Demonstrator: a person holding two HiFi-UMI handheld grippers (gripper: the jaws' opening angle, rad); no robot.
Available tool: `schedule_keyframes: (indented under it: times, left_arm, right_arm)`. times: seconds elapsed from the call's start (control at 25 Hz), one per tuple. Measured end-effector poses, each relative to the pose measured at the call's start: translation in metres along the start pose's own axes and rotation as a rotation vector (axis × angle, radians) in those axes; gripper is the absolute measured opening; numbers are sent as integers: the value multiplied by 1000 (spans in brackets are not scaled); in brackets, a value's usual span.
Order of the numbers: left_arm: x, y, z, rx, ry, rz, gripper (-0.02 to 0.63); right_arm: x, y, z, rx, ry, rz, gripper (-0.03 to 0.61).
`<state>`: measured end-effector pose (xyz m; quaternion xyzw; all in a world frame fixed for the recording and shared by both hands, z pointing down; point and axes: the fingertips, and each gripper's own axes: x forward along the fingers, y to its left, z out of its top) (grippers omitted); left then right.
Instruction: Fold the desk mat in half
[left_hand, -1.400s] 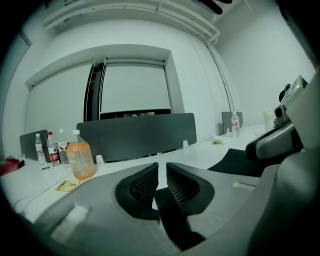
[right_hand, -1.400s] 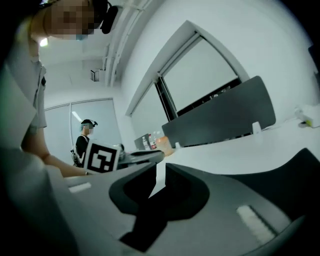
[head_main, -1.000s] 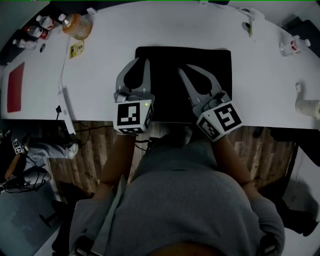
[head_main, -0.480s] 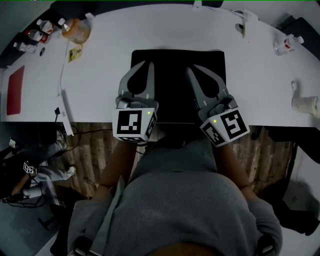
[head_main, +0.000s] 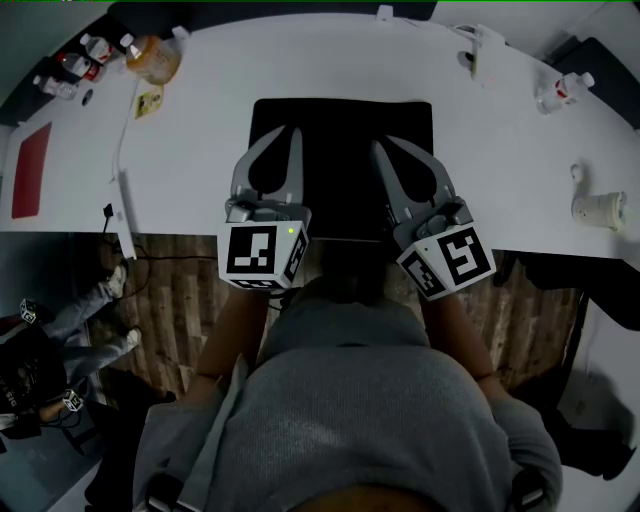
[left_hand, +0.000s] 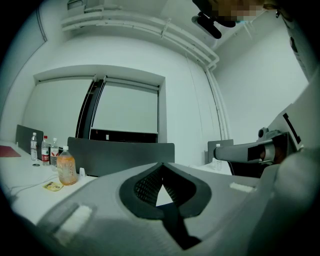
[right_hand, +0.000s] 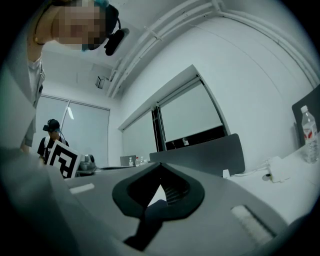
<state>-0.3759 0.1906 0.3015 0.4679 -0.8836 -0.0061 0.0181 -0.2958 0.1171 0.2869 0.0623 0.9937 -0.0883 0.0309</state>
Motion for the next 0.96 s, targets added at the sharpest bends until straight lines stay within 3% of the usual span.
schedule_keyframes:
  times: [0.64,0.96]
  left_arm:
    - [-24,-15,8,10,-22,96,-2]
    - [-27,-14,13,5,-35,101,-2]
  right_arm:
    - [-37,-3,8,1,14,40,2]
    - [-35,0,9,-9,17,47,2]
